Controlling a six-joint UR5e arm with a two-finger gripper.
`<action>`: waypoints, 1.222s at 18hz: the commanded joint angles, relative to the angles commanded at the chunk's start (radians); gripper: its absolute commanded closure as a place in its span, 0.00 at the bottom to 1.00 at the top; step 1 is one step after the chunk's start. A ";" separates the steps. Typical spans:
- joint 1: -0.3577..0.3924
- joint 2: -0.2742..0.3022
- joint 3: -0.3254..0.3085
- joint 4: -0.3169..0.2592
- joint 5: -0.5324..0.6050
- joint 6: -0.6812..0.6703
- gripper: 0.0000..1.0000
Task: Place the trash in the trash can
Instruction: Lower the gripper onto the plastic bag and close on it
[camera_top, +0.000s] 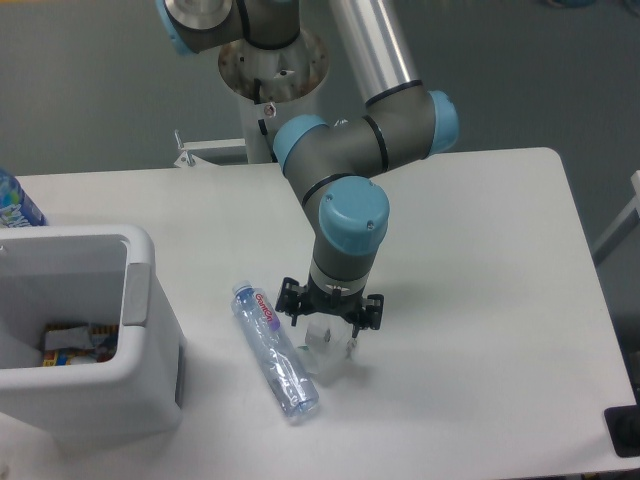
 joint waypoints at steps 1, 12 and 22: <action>0.000 -0.006 0.003 0.000 0.002 -0.006 0.02; -0.018 -0.018 -0.003 0.060 0.170 -0.045 0.89; -0.012 0.034 0.075 0.064 0.160 -0.043 1.00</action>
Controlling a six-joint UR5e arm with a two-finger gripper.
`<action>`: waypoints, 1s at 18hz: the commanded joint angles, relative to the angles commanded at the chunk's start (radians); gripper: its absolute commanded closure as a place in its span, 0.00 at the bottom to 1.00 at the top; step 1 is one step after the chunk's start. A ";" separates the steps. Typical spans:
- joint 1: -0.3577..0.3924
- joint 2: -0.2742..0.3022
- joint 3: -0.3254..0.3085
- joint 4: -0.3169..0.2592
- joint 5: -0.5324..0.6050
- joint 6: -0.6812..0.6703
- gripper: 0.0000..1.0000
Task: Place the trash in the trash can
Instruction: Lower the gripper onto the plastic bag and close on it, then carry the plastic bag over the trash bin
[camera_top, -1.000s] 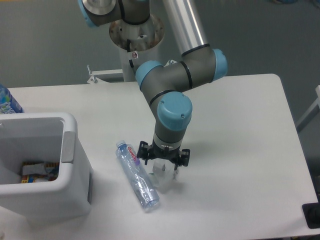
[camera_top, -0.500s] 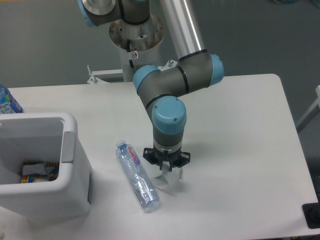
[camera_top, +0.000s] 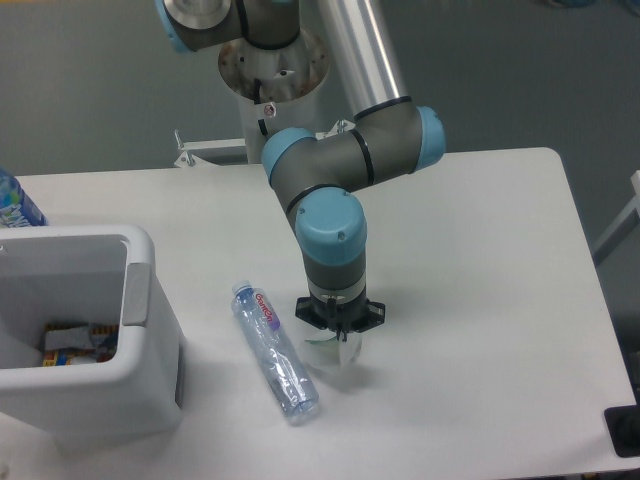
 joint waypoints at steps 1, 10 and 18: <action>0.005 0.011 0.023 -0.002 -0.014 -0.005 1.00; 0.014 0.026 0.236 0.000 -0.166 -0.378 1.00; -0.073 0.092 0.312 0.000 -0.196 -0.613 1.00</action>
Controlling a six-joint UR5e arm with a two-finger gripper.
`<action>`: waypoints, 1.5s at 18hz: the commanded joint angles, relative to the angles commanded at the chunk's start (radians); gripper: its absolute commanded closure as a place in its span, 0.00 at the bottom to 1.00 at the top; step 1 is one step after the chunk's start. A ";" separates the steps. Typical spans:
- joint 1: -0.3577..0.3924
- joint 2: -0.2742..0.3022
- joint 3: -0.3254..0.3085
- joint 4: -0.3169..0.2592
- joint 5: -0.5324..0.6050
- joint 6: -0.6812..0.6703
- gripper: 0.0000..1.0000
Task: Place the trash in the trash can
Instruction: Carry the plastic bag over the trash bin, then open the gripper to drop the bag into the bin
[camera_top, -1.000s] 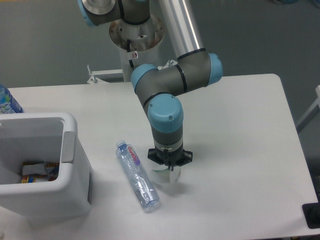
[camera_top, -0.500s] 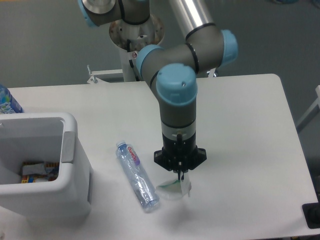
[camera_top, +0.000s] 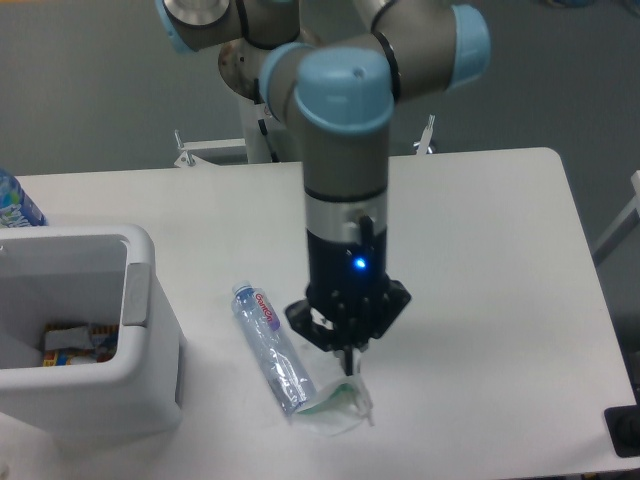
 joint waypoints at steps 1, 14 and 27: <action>-0.017 0.017 0.000 0.000 -0.002 -0.012 1.00; -0.316 0.118 -0.066 0.000 0.000 -0.080 0.96; -0.270 0.140 -0.106 -0.003 0.008 -0.083 0.00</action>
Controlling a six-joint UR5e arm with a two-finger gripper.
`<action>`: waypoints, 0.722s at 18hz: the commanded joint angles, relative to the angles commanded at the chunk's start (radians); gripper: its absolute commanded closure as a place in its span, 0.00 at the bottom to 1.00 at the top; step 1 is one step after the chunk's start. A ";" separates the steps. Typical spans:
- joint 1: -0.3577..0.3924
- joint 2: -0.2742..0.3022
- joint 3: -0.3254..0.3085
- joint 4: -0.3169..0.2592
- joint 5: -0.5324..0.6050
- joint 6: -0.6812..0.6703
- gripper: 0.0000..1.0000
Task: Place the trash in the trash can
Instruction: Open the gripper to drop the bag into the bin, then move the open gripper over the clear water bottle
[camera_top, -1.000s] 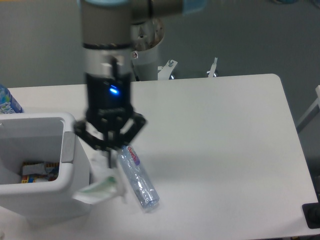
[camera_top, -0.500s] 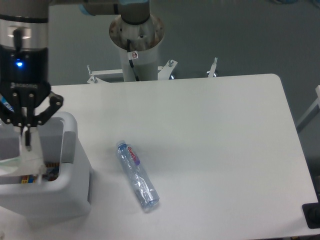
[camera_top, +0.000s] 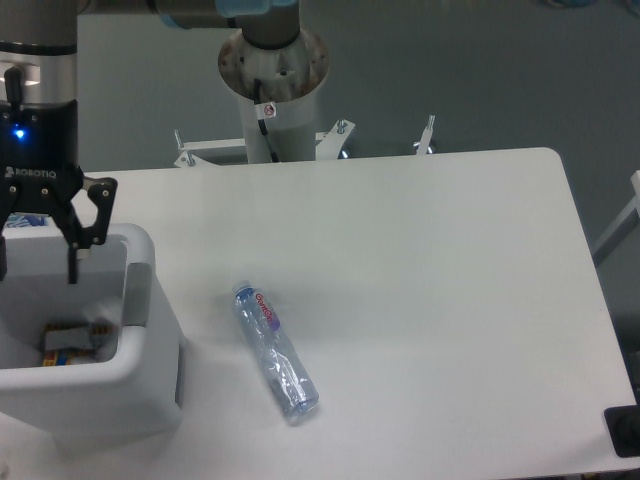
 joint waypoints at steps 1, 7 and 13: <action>0.017 -0.001 -0.003 0.000 0.002 -0.002 0.00; 0.212 -0.003 -0.063 0.000 -0.008 -0.035 0.00; 0.311 -0.069 -0.083 -0.002 -0.003 -0.021 0.00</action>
